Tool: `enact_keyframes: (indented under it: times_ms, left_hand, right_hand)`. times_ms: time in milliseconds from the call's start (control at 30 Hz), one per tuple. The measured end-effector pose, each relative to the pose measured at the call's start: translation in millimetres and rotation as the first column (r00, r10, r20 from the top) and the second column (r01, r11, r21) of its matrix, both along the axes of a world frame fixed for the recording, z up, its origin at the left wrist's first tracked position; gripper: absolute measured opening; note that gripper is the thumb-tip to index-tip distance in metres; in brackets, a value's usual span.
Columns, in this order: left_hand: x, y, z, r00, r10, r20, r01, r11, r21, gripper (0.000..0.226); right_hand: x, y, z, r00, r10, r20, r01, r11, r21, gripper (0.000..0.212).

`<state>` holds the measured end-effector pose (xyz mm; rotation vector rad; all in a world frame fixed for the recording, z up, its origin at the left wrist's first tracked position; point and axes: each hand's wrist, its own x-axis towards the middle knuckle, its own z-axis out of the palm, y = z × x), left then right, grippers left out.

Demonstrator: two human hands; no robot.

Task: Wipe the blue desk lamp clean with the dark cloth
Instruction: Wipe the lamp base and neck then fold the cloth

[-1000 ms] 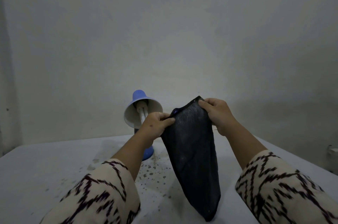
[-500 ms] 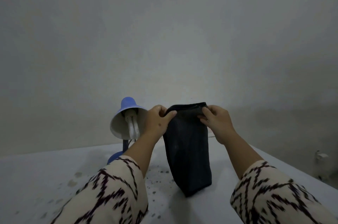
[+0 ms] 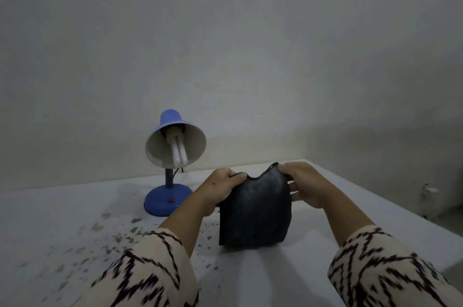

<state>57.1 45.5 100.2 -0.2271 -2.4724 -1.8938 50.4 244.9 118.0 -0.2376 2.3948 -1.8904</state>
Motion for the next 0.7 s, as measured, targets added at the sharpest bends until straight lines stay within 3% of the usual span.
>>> enact_keyframes:
  times_ms: [133,200,267,367,433,567,633,700]
  left_hand:
    - [2,-4,-22,0.973,0.083,0.213,-0.103,0.991,0.084,0.017]
    - [3,-8,-38,0.942,0.084,0.324,-0.135,0.981,0.140,0.040]
    - [5,-9,-53,0.922,0.079,0.379,-0.119,0.990,0.082,0.068]
    - [5,-6,-71,0.930,0.164,0.329,-0.154,0.987,-0.055,0.074]
    - [0,-7,-78,0.944,0.189,0.270,-0.176,0.982,-0.070,0.071]
    - [-9,-7,-82,0.978,0.155,0.141,-0.159,0.987,0.018,0.068]
    - [-12,-6,-83,0.978,0.191,0.088,-0.193,0.981,0.008,0.065]
    - [-15,-4,-86,0.967,0.234,0.102,-0.225,0.970,-0.089,0.062]
  right_hand:
    - [-4,-8,-22,0.995,-0.056,0.084,0.055,0.998,0.005,0.022]
    - [-7,-10,-41,0.984,-0.088,0.152,0.089,0.996,0.000,0.020]
    - [-11,-12,-63,0.968,-0.120,0.219,0.102,0.990,0.092,0.017]
    - [-13,-12,-85,0.970,-0.146,0.196,0.072,0.937,0.343,0.014]
    - [-13,-14,-89,0.975,-0.152,0.159,0.072,0.903,0.424,0.015]
    - [-22,-15,-92,0.977,-0.185,0.108,0.125,0.904,0.409,0.040]
    - [-26,-15,-93,0.969,-0.238,0.063,0.199,0.908,0.368,0.038]
    - [-27,-15,-96,0.960,-0.277,0.032,0.236,0.868,0.438,0.021]
